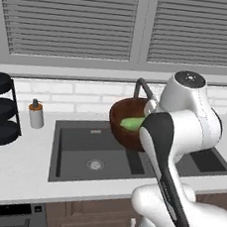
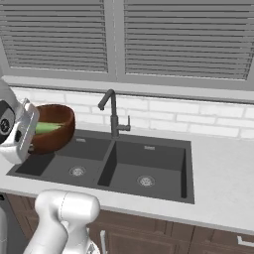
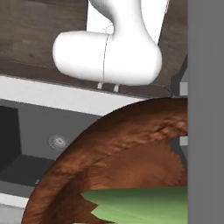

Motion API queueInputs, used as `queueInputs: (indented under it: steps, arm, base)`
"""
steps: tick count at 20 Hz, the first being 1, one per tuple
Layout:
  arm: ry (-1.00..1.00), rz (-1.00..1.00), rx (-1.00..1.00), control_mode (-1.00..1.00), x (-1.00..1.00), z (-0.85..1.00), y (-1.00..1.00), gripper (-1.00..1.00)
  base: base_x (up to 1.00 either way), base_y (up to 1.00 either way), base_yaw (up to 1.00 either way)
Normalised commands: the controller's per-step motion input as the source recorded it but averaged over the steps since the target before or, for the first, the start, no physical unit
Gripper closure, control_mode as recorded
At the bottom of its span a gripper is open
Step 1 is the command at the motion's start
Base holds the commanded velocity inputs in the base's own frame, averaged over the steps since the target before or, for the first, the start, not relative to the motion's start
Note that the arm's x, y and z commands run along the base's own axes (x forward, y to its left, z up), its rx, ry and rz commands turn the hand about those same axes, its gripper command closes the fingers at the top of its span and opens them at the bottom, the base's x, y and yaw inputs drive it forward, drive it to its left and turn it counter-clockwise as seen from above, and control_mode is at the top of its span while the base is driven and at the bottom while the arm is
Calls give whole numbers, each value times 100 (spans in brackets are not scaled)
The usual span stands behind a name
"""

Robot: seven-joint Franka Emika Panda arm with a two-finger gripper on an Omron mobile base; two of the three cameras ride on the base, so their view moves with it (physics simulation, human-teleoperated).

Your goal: Pick the corn from the sink and place it in the bowl. Then pick the bowl and place it in the microwave. Then close the microwave door and press the start button.

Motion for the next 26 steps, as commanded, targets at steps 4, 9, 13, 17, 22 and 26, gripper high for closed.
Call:
queueInputs:
  steps: [4, 9, 13, 17, 22, 26]
  arm:
    - [23, -22, 0, -100, -41, 66, -67, 100]
    - [-3, -12, 3, -100, -50, 36, -73, 100]
    - [-13, -1, 0, -100, -26, 3, -48, 100]
    - [-16, 0, 5, -100, -24, -6, -30, 100]
    - [-2, 0, 11, -100, -23, 7, 0, 100]
    - [0, 0, 7, -100, -31, 5, 0, 100]
  base:
    - [0, 0, 0]
    - [0, 0, 0]
    - [0, 0, 0]
    - [0, 0, 0]
    - [0, 0, 0]
    - [0, 0, 0]
